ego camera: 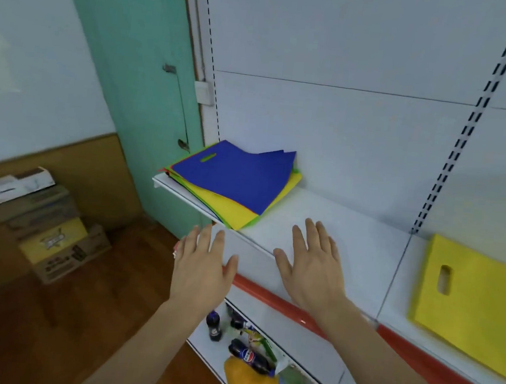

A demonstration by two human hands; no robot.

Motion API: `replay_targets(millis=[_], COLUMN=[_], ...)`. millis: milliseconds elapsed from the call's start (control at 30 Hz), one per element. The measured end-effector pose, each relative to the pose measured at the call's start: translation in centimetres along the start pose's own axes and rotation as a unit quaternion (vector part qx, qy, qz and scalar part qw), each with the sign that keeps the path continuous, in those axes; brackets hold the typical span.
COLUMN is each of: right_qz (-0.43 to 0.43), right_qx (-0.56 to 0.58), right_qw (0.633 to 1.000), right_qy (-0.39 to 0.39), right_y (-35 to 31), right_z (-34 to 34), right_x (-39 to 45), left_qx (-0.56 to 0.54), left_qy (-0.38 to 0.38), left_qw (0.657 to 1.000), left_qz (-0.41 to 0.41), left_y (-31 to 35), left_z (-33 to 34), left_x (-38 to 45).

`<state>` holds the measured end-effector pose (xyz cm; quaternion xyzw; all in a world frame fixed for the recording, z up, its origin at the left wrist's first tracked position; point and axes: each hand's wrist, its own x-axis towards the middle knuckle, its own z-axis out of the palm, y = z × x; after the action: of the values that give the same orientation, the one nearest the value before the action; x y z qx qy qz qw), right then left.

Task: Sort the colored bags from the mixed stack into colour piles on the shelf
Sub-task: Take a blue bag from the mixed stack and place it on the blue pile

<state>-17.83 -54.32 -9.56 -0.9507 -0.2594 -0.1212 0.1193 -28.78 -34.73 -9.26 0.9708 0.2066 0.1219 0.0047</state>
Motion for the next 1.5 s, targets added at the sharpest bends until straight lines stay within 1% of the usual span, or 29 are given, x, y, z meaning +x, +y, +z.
replay_targets(millis=[100, 200, 333, 433, 600, 700, 800, 900, 1067, 1167, 1300, 1367, 1433, 1500], right_qz=[-0.013, -0.019, -0.026, -0.014, 0.049, 0.102, 0.16, 0.208, 0.244, 0.244, 0.27, 0.292, 0.309, 0.323], right_qx=[0.012, 0.013, 0.0, -0.028, -0.059, -0.057, -0.059, -0.065, -0.087, -0.086, -0.037, -0.044, -0.049, -0.059], right_qw=[1.0, 1.0, 1.0, 0.999, 0.997, 0.993, 0.983, 0.974, 0.964, 0.966, 0.962, 0.955, 0.949, 0.944], right_qy=[0.007, -0.003, -0.002, -0.012, -0.021, -0.032, -0.064, -0.068, -0.055, -0.025, 0.009, -0.009, -0.019, -0.024], right_y=[-1.9, -3.2, -4.7, -5.8, -8.1, -9.8, -11.0, -11.6, -13.0, -13.2, -11.6, -11.1, -11.0, -11.0], right_z=[1.1, 2.2, 3.8, 5.0, 7.1, 8.0, 8.9, 9.6, 9.0, 8.4, 7.5, 7.3, 7.5, 7.7], right_x=[4.6, 8.1, 11.9, 14.5, 18.7, 20.3, 21.3, 20.9, 20.4, 20.2, 20.4, 20.5, 20.6, 20.7], left_qx=[0.001, -0.008, -0.02, -0.027, -0.025, -0.025, -0.023, 0.0, 0.021, 0.0, -0.052, -0.054, -0.031, -0.018], left_qy=[0.018, 0.016, 0.025, 0.026, 0.025, 0.014, 0.007, 0.006, -0.007, -0.009, 0.003, 0.011, 0.025, 0.006], left_qw=[1.0, 1.0, 0.999, 0.999, 0.999, 0.996, 0.991, 0.986, 0.974, 0.968, 0.956, 0.957, 0.968, 0.978], left_qz=[-0.011, -0.021, -0.02, -0.015, 0.036, 0.086, 0.13, 0.17, 0.225, 0.25, 0.288, 0.283, 0.246, 0.207], left_y=[-2.0, -3.9, -6.3, -8.3, -11.2, -12.8, -13.8, -14.4, -14.1, -13.4, -13.1, -13.5, -13.7, -13.6], left_z=[-0.1, 0.2, 0.9, 1.8, 3.7, 4.5, 5.3, 6.2, 7.6, 7.8, 7.7, 7.1, 6.4, 6.2], left_x=[3.9, 7.4, 11.7, 15.3, 21.8, 25.2, 27.8, 29.1, 29.2, 29.1, 29.4, 29.5, 29.4, 29.1])
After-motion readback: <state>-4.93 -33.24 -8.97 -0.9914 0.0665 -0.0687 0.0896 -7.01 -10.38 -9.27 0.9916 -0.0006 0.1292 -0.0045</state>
